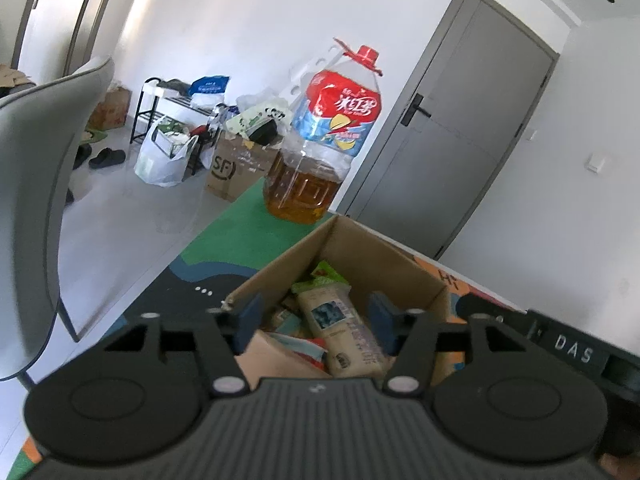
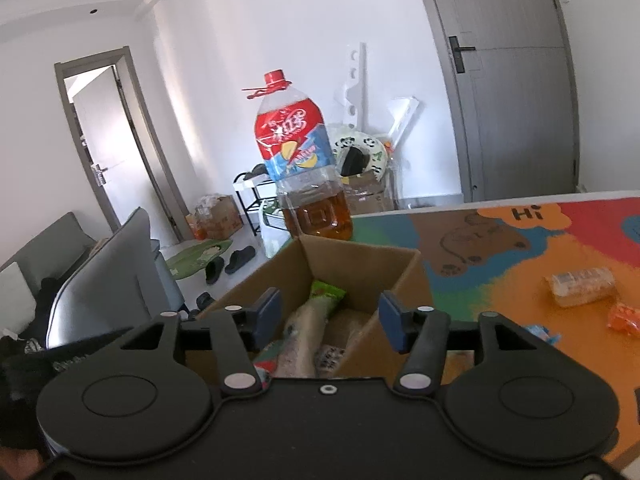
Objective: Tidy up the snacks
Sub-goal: 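Open both grippers over the box to drop the two snacks inside, then move both open grippers from the box back over the remaining snacks, then grasp a clear brown snack pack with the left gripper while the right grasps a red snack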
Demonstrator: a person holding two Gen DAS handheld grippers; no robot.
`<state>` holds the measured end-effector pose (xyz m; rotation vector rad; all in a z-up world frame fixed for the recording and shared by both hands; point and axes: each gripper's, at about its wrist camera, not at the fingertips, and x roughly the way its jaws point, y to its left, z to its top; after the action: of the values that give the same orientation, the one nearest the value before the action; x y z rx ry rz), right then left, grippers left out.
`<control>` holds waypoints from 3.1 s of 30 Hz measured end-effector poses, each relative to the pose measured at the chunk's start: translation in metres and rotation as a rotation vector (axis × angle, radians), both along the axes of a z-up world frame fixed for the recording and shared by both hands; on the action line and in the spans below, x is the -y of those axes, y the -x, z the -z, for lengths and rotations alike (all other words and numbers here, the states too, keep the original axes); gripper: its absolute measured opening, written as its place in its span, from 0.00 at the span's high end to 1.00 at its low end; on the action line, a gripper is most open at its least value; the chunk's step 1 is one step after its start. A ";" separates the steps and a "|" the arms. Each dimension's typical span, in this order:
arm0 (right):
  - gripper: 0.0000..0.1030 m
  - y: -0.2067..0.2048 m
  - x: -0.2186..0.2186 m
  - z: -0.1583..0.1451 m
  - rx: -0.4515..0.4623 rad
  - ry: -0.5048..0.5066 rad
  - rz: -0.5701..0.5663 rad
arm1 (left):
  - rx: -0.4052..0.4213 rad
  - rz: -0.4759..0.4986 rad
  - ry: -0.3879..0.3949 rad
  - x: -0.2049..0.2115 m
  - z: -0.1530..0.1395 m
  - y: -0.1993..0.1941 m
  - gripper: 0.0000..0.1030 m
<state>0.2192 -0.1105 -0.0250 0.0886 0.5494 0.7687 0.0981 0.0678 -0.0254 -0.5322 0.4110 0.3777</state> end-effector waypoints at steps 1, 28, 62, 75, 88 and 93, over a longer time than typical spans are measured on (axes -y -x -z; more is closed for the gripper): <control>0.41 0.001 0.003 0.001 -0.002 0.003 0.006 | 0.003 -0.002 -0.006 0.001 0.000 0.001 0.32; 0.00 0.010 0.081 0.010 -0.077 0.000 0.098 | -0.052 0.061 -0.078 0.047 -0.013 0.013 0.07; 0.00 -0.015 0.170 0.028 -0.098 -0.022 0.268 | -0.016 0.256 -0.169 0.149 -0.008 -0.047 0.08; 0.10 -0.046 0.203 0.053 -0.178 -0.071 0.347 | -0.050 0.315 -0.134 0.173 0.018 -0.094 0.22; 0.15 -0.098 0.208 0.063 -0.220 -0.066 0.371 | -0.150 0.306 -0.147 0.176 0.048 -0.144 0.35; 0.15 -0.117 0.203 0.066 -0.228 -0.061 0.358 | -0.185 0.256 -0.132 0.168 0.059 -0.157 0.52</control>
<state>0.3363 -0.3133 -0.0914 0.3257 0.7030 0.4275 0.2555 -0.1006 -0.0847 -0.3115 0.6213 0.2055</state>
